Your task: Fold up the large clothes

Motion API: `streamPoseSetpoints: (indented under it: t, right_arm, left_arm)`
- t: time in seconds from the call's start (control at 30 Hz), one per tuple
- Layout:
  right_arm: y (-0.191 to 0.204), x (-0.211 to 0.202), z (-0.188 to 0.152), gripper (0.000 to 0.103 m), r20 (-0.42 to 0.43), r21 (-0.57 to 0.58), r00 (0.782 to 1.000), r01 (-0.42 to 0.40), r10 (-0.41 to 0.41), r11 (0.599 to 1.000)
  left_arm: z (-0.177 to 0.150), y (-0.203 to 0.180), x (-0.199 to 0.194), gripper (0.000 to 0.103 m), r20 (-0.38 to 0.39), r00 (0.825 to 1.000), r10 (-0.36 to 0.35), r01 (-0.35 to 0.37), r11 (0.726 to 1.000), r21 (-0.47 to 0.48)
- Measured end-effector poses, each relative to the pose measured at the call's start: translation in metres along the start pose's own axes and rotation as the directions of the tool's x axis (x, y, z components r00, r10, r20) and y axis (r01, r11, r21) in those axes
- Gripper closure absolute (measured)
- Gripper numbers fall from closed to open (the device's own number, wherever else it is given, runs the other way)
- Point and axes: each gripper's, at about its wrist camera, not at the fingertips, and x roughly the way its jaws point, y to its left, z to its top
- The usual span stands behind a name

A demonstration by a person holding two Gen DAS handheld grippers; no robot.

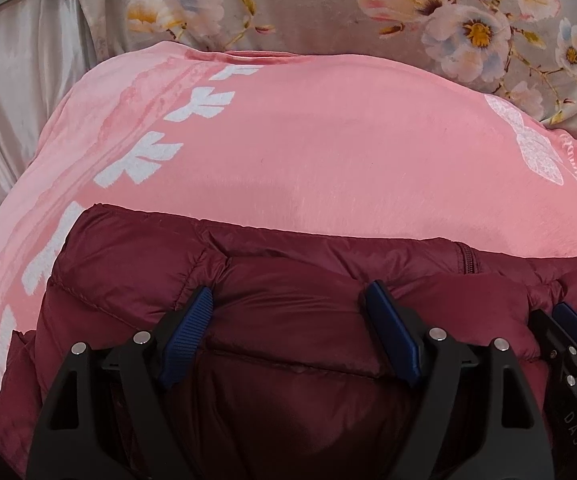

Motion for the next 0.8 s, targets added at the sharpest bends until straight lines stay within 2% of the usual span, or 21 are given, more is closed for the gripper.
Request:
streamPoseSetpoints:
  t: [0.6,0.7,0.8]
  right_arm:
    - [0.008,0.005,0.001,0.069,-0.017,-0.029,0.999,0.04,-0.04,0.999]
    - [0.004,-0.014,-0.002,0.07,0.03,0.013,0.999,0.02,-0.02,1.0]
    - [0.002,-0.046,-0.016,0.07,0.055,0.055,0.996,-0.067,0.064,0.996]
  left_arm:
    - [0.0,-0.008,0.006,0.024,-0.007,0.999,0.047,-0.046,0.998,0.038]
    - [0.0,-0.003,-0.003,0.024,-0.008,0.999,0.033,-0.032,0.999,0.03]
    - [-0.008,0.011,-0.036,0.024,0.013,1.0,-0.005,0.005,1.0,-0.002]
